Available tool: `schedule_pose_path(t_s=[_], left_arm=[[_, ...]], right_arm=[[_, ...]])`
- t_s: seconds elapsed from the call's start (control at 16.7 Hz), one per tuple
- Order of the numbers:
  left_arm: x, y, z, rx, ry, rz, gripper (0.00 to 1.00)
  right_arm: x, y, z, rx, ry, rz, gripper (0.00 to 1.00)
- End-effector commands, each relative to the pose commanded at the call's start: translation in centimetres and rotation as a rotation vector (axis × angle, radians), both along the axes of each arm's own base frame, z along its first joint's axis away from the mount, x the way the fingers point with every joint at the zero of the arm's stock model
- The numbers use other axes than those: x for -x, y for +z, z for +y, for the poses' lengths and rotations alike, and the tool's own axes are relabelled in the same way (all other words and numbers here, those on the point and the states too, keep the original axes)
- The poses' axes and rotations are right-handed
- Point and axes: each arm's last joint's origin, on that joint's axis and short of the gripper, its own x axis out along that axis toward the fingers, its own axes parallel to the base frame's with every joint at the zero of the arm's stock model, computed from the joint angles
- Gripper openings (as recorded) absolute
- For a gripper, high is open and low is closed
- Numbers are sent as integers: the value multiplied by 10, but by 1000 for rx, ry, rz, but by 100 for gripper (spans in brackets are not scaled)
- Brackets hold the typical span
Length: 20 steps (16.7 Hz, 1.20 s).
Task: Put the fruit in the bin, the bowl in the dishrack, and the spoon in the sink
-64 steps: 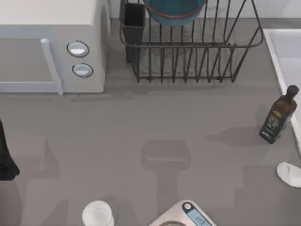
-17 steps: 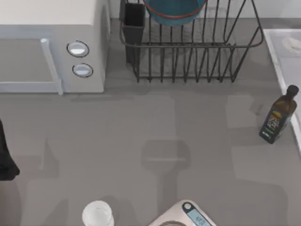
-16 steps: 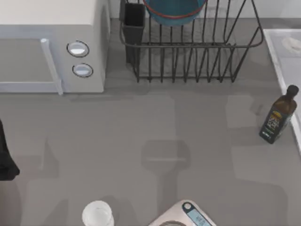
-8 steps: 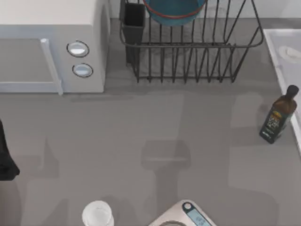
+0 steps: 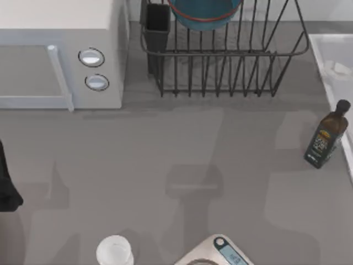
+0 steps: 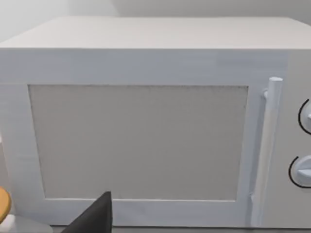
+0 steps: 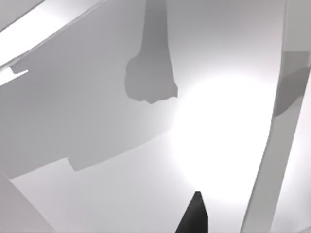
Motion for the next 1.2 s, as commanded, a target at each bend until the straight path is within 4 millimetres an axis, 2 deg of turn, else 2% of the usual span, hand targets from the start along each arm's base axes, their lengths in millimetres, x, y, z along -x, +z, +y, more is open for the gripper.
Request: schedule_pose_path(t_s=[0.06,0.84,1.2], left_arm=[[0,0,0,0,0,0,100],[0,0,0,0,0,0,100],[0,0,0,0,0,0,100]], right_arm=[[0,0,0,0,0,0,0],[0,0,0,0,0,0,98],[0,0,0,0,0,0,100]])
